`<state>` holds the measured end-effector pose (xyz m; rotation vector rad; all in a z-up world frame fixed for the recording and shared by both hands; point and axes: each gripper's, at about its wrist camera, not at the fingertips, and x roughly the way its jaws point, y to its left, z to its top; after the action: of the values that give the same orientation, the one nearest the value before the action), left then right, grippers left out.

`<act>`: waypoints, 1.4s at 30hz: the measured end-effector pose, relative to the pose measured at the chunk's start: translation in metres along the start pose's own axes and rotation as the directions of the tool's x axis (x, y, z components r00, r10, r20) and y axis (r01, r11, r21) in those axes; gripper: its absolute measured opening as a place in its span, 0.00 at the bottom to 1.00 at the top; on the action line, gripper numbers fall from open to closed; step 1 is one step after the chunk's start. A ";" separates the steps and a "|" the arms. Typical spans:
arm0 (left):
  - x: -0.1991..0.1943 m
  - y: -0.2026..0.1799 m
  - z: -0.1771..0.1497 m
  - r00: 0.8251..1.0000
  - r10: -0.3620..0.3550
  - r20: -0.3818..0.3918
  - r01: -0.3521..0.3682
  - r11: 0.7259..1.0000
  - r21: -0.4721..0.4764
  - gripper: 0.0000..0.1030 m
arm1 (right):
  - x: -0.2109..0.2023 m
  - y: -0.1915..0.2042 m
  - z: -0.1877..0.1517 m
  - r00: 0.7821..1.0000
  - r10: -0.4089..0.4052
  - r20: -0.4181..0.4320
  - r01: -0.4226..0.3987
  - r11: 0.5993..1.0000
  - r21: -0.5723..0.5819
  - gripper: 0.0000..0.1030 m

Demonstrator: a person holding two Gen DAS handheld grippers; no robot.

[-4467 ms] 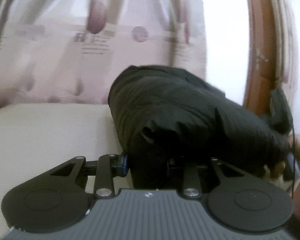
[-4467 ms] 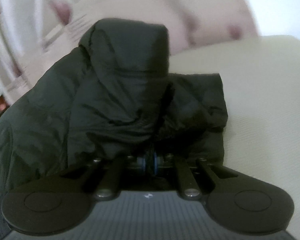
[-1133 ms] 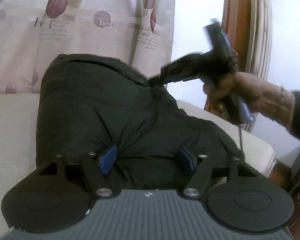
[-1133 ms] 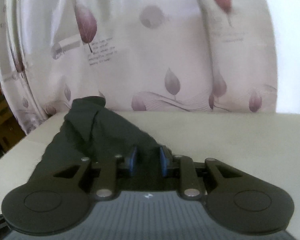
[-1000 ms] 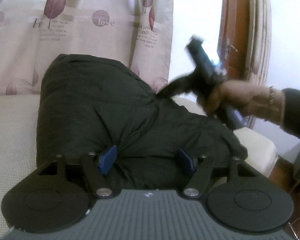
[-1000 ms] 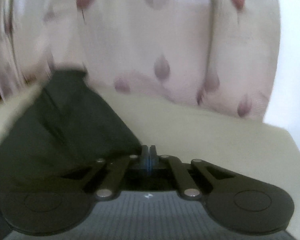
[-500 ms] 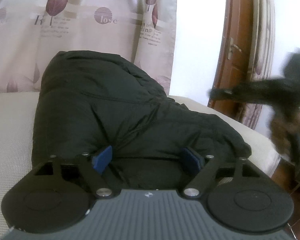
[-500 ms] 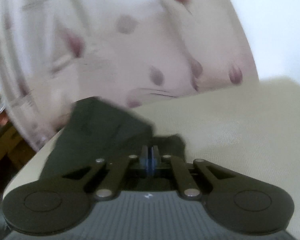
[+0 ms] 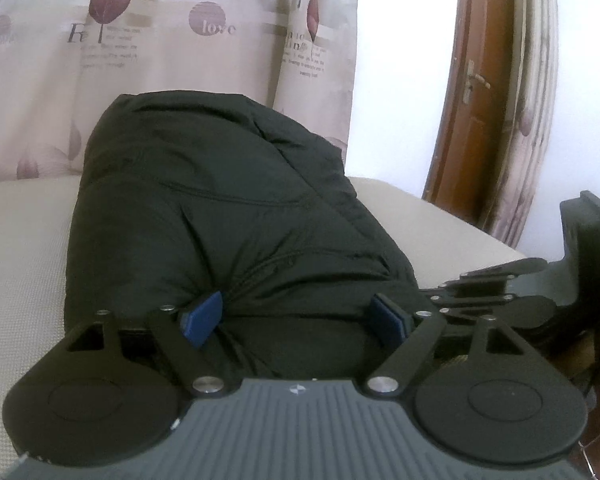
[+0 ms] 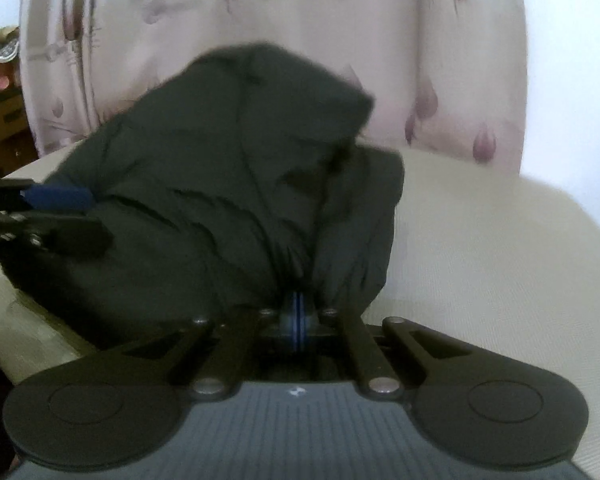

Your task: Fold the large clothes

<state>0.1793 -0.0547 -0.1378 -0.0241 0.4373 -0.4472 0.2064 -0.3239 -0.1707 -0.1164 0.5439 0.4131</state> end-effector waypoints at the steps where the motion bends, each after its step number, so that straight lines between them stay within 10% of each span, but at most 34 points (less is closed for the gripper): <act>1: 0.001 0.000 0.001 1.000 0.001 -0.003 -0.001 1.000 0.000 0.78 | 0.001 0.002 0.000 1.000 -0.012 -0.001 0.012 1.000 -0.019 0.01; 18: 0.006 -0.007 0.003 0.999 0.023 -0.043 -0.020 0.998 0.066 0.85 | -0.005 -0.004 0.011 1.000 -0.010 -0.028 0.013 0.995 0.100 0.01; 31: 0.009 -0.011 0.003 0.998 0.026 -0.050 -0.021 0.995 0.093 0.90 | -0.012 0.018 0.133 0.987 0.031 0.155 -0.024 0.999 -0.047 0.05; 42: 0.009 -0.011 0.004 0.998 0.016 -0.053 -0.010 0.994 0.106 0.91 | 0.130 -0.001 0.155 0.972 -0.032 -0.235 0.027 0.999 -0.022 0.04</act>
<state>0.1831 -0.0689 -0.1367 0.0933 0.4661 -0.4582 0.3818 -0.2455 -0.1073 -0.1926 0.7710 0.3774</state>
